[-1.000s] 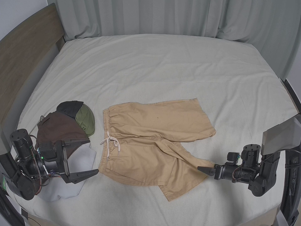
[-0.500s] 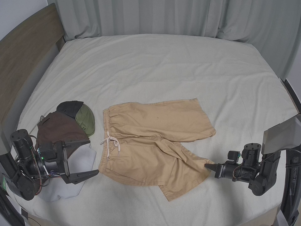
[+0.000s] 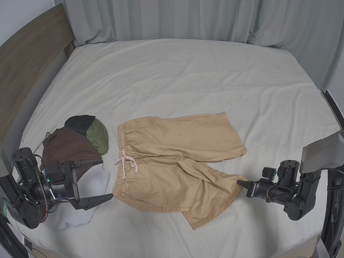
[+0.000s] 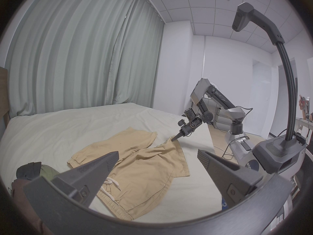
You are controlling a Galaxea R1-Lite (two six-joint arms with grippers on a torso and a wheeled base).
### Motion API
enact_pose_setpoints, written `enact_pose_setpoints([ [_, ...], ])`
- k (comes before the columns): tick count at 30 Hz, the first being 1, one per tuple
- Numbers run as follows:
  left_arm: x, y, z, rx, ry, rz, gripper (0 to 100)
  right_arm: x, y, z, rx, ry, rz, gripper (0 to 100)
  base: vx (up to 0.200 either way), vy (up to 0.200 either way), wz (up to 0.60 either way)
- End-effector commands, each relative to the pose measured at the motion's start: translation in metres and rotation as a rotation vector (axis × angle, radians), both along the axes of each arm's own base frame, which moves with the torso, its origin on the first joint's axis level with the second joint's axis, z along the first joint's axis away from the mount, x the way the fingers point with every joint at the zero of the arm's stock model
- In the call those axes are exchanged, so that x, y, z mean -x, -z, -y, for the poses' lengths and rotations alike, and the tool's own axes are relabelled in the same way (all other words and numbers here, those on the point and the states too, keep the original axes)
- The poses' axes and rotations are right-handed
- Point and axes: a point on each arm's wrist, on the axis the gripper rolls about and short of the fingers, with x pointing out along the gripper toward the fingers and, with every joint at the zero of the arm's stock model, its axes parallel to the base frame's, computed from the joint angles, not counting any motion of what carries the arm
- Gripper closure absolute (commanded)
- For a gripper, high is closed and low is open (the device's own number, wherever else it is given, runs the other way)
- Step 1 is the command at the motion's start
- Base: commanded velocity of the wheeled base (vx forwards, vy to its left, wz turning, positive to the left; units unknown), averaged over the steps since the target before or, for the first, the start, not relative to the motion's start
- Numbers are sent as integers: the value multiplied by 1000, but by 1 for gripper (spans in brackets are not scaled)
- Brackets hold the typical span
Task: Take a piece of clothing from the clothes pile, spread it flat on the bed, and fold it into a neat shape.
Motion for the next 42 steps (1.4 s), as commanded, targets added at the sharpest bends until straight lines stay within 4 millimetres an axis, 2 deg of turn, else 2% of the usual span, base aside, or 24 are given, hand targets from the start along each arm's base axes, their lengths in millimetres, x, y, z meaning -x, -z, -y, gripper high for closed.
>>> enact_pose_setpoints([
  [1, 0, 0, 0, 0, -1, 0, 0, -4, 0, 1, -2, 8, 14, 100, 0, 0, 0],
  [42, 0, -1, -1, 0, -2, 4, 0, -36, -19, 12, 28, 50, 193, 100, 0, 0, 0],
])
